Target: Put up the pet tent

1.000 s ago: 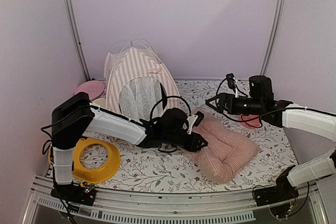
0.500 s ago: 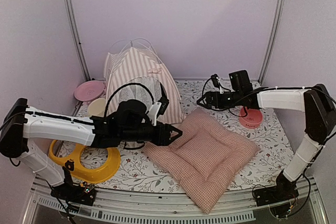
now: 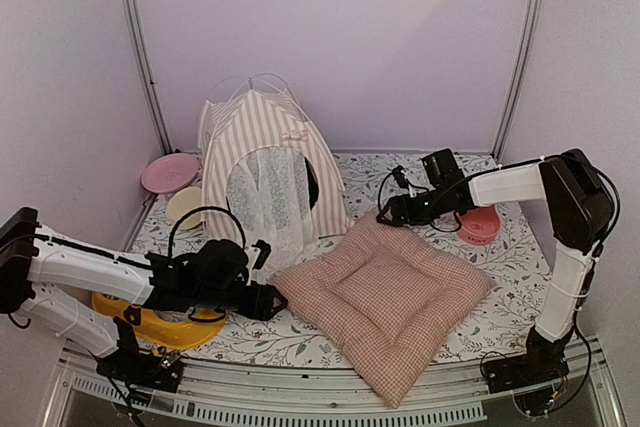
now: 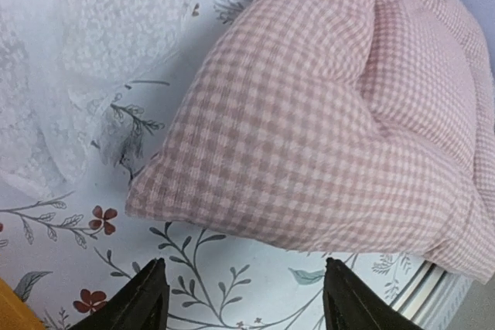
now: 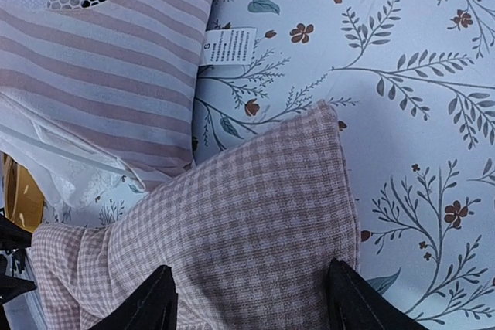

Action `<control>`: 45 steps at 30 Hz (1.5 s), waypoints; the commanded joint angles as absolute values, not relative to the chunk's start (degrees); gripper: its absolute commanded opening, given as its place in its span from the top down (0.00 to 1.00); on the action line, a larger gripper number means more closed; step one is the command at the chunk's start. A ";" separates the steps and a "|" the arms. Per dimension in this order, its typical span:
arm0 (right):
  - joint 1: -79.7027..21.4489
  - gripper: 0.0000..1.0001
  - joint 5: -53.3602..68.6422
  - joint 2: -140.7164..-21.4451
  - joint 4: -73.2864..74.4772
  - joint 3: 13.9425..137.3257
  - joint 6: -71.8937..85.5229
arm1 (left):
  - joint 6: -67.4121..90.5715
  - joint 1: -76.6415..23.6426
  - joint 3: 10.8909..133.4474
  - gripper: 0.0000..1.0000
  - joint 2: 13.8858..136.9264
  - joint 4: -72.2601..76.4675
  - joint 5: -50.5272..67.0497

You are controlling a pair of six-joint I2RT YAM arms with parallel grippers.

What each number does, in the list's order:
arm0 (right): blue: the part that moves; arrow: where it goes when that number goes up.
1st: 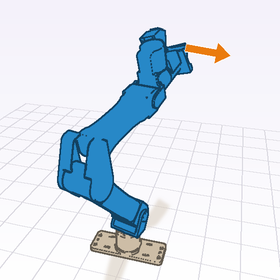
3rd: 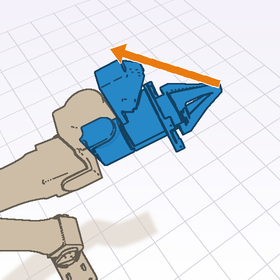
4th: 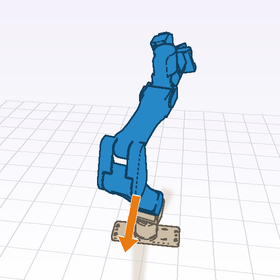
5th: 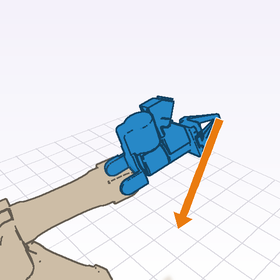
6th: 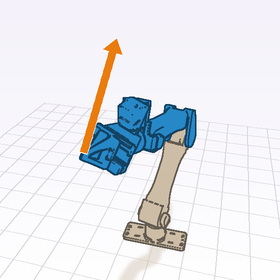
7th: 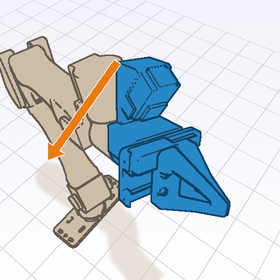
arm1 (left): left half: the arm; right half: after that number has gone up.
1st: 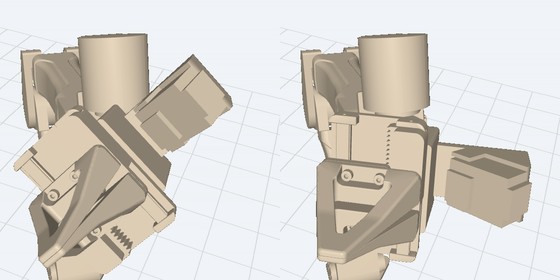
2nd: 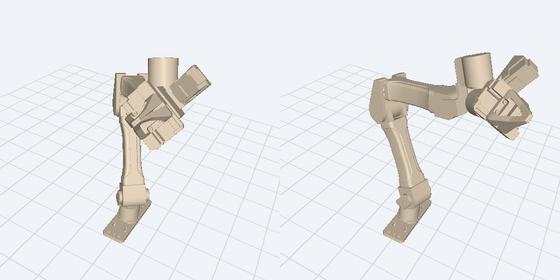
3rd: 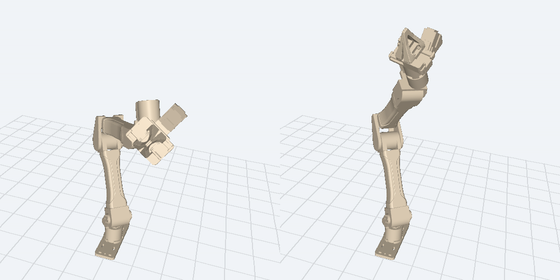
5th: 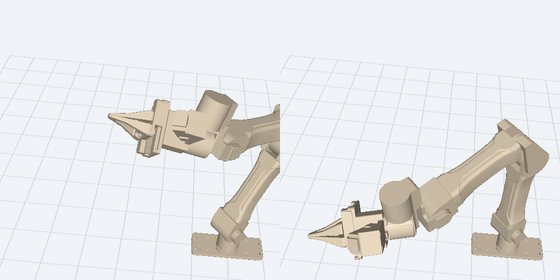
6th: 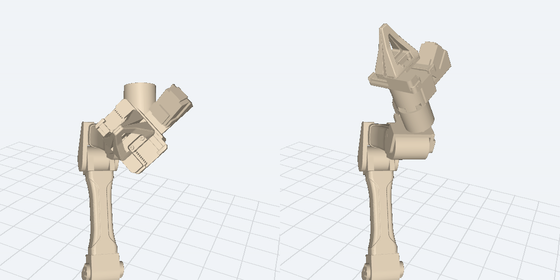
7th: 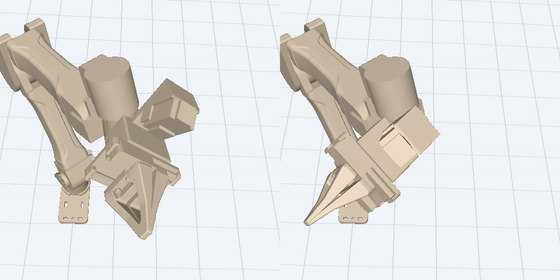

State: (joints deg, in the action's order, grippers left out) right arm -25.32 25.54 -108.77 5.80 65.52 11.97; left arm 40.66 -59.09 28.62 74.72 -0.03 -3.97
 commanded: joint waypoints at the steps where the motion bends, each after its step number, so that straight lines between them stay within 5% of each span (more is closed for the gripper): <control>1: -25.34 0.42 26.56 -109.50 7.72 67.04 11.02 | 40.01 -58.43 27.00 0.25 79.94 7.07 -2.31; 5: -28.49 0.89 26.48 -106.41 10.31 68.00 11.63 | 38.33 -58.43 29.97 0.24 85.63 15.18 0.47; 7: -31.89 1.00 26.41 -103.85 12.04 68.82 12.02 | 38.15 -58.41 31.80 0.27 87.44 17.98 1.41; 10: -36.44 1.00 27.06 -99.51 13.20 68.86 13.88 | 37.98 -58.53 34.27 0.38 89.55 20.46 2.20; 16: -46.36 1.00 30.20 -94.57 11.06 66.17 19.27 | 38.76 -58.91 37.31 0.97 90.16 22.48 3.31; 22: -51.05 1.00 31.72 -92.44 2.88 56.16 23.29 | 42.59 -59.25 41.42 1.00 89.88 20.73 -0.30; 27: -54.82 0.80 29.20 -93.43 -2.22 51.56 25.94 | 43.94 -59.79 45.62 1.00 93.21 18.21 -3.91; 33: -59.46 0.38 18.88 -95.10 0.04 51.05 25.72 | 45.03 -59.90 47.61 1.00 95.60 18.50 -4.57; 39: -60.69 0.28 4.99 -92.70 6.08 51.01 25.41 | 45.05 -59.94 48.67 1.00 95.86 17.71 -4.78; 41: -60.49 0.17 0.01 -88.79 7.70 50.40 25.78 | 44.92 -59.85 48.50 1.00 95.32 16.72 -5.04; 45: -48.17 0.07 3.60 -81.05 9.26 48.05 24.69 | 45.03 -59.64 46.62 1.00 94.07 15.82 -5.24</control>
State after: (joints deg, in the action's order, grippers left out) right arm -58.72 6.44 -88.73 6.50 50.09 25.47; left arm 44.64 -59.61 47.00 95.90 15.70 -4.19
